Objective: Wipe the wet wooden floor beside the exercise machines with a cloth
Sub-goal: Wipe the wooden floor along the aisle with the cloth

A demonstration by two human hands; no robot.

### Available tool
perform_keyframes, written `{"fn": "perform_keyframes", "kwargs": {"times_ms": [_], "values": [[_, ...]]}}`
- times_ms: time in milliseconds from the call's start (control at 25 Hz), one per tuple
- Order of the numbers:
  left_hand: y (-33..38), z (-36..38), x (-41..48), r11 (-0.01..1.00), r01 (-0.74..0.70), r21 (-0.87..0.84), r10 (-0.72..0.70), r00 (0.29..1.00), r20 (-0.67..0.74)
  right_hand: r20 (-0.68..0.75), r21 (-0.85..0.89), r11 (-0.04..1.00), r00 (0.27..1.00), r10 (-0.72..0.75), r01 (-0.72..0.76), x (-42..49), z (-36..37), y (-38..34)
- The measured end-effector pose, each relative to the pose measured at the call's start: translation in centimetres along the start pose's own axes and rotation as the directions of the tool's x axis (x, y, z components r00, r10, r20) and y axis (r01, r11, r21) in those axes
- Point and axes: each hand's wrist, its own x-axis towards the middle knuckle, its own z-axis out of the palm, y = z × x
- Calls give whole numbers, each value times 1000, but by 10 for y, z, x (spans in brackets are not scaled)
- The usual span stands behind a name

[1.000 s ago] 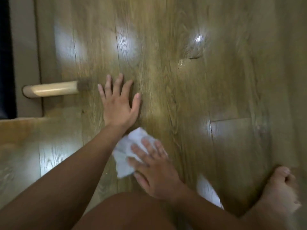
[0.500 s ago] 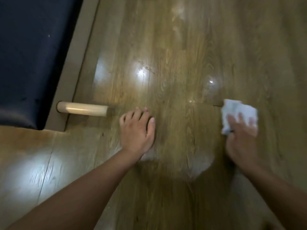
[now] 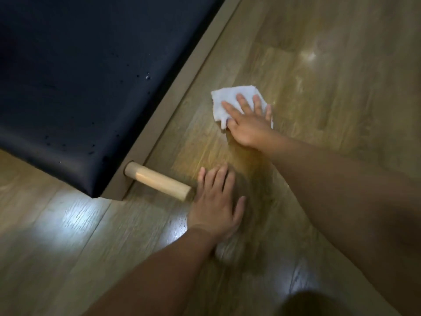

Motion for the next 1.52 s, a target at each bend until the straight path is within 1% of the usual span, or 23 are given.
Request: {"fn": "perform_keyframes", "kwargs": {"times_ms": [80,160,280,400,480,560,680,880,920,1000,1040,1080,1120,1160,1200,1240,1280,1320,1360,1400,1440,1480,1520], "values": [[-1,0,-1,1000,-6,-7,6,1000,2,29,-24,1000,1000,-9,10,8,-1,-21],[0,0,-1,1000,13,-2,-13,1000,20,107,-125,958,964,-244,256,-13,10,-46],[5,-6,-3,998,65,2,-65,997,29,293,-145,768,769,-568,623,-46,22,-92],[3,-3,-2,999,35,10,-35,999,35,292,-108,656,655,-697,747,-26,18,-100],[2,-1,0,1000,17,6,-17,1000,25,139,-45,743,741,-658,668,-9,11,-56],[1,-1,-1,1000,9,-1,-9,1000,9,-75,35,884,884,-462,465,2,-1,18],[1,0,0,1000,2,-28,-3,1000,-17,-125,60,974,970,-208,216,-44,-13,136],[3,-7,-2,999,18,-26,-17,999,48,-225,64,990,964,141,-129,-205,3,289],[3,-8,-2,999,27,-24,-25,997,69,-222,61,968,942,253,-245,-222,8,300],[5,-7,2,1000,26,-5,-26,997,70,-270,93,879,838,474,-467,-221,16,291],[7,-6,2,1000,19,13,-20,997,79,-281,122,883,838,468,-453,-211,12,272],[11,-7,3,999,3,33,-6,996,90,-327,124,926,867,376,-355,-200,11,242],[11,-7,2,998,-11,61,5,995,95,-373,88,981,907,196,-175,-190,15,207],[10,-5,2,995,-33,93,23,994,105,-316,-1,1000,949,-3,3,-187,25,165],[4,-1,2,986,-64,152,44,990,131,-136,-48,985,975,-173,168,-187,36,120],[-3,0,2,970,-93,227,51,981,186,35,-64,935,937,-347,348,-194,40,82],[-11,4,5,943,-135,303,56,965,257,126,-53,889,886,-446,455,-199,48,67],[-13,3,10,916,-169,363,45,944,326,131,-51,863,860,-494,503,-203,52,75],[-11,2,14,901,-188,391,23,921,388,15,-38,878,879,-477,477,-208,49,107],[-7,-2,17,882,-201,427,5,909,416,-142,-7,928,918,-371,374,-215,42,157],[-2,-3,15,870,-202,449,-20,897,441,-223,94,978,962,-160,185,-227,30,214],[4,-7,12,862,-211,461,-17,897,442,-298,189,981,949,98,-42,-248,21,282],[10,-15,12,871,-204,447,-13,900,436,-314,235,933,887,339,-274,-281,14,351]]}}
